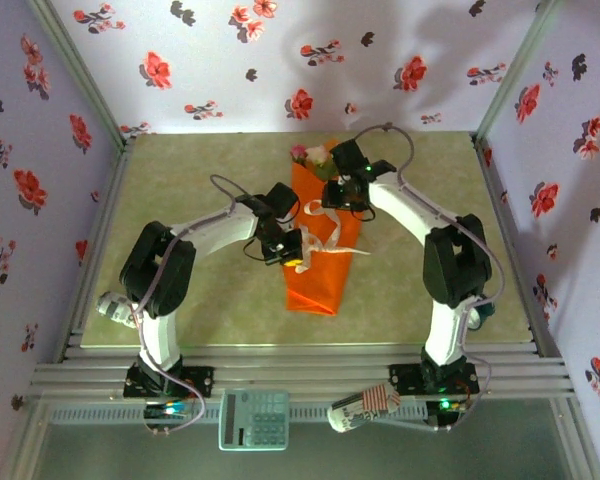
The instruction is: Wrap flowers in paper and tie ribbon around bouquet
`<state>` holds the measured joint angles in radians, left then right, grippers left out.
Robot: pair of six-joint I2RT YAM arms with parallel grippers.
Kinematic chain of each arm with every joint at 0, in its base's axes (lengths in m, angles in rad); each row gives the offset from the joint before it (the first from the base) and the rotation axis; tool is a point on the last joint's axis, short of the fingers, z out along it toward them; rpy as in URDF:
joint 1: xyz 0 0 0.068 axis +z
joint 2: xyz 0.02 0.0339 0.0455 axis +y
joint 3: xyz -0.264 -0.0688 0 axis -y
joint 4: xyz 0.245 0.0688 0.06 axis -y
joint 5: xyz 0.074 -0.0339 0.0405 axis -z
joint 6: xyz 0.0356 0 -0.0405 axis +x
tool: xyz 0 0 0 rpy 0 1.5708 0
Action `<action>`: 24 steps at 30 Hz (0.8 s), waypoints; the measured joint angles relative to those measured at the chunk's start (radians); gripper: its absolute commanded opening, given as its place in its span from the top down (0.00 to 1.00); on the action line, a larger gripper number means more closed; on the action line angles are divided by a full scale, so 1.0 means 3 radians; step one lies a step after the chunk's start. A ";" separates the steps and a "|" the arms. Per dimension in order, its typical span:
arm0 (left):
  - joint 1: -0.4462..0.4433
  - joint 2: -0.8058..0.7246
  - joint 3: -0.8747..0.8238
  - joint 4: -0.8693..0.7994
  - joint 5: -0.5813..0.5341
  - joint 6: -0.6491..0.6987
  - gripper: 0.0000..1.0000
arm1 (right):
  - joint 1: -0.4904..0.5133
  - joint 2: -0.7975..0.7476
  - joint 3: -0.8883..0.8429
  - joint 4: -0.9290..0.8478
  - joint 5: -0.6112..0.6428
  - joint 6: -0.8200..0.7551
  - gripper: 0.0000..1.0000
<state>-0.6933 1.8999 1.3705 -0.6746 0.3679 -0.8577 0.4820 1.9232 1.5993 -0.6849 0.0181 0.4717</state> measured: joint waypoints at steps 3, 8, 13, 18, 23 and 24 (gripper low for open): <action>0.0000 -0.0001 0.0000 0.0000 0.0000 0.0000 1.00 | -0.0041 0.0193 0.0097 -0.0136 0.0055 0.0001 0.50; 0.0018 -0.0005 0.0001 0.0000 0.0000 0.0000 1.00 | 0.0057 0.0359 0.0097 -0.0369 0.0066 0.0081 0.55; 0.0038 -0.0005 0.0058 -0.0071 -0.0001 0.0003 1.00 | 0.0151 0.0412 0.0102 -0.0435 0.0024 0.0251 0.61; 0.0043 -0.0014 0.0225 -0.0201 -0.0017 0.0041 1.00 | 0.0154 0.0600 0.0167 -0.0556 0.0003 0.0392 0.62; 0.0076 -0.0036 0.0422 -0.0404 -0.0055 0.0142 1.00 | 0.0135 0.0678 0.0173 -0.0586 0.0009 0.0524 1.00; 0.0089 -0.0036 0.0474 -0.0467 -0.0084 0.0173 1.00 | 0.0131 0.0659 0.0158 -0.0562 0.0024 0.0566 1.00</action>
<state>-0.6666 1.8893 1.5127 -0.8146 0.3428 -0.8059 0.5213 2.1208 1.6466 -0.8536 0.0254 0.6415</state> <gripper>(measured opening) 0.034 0.065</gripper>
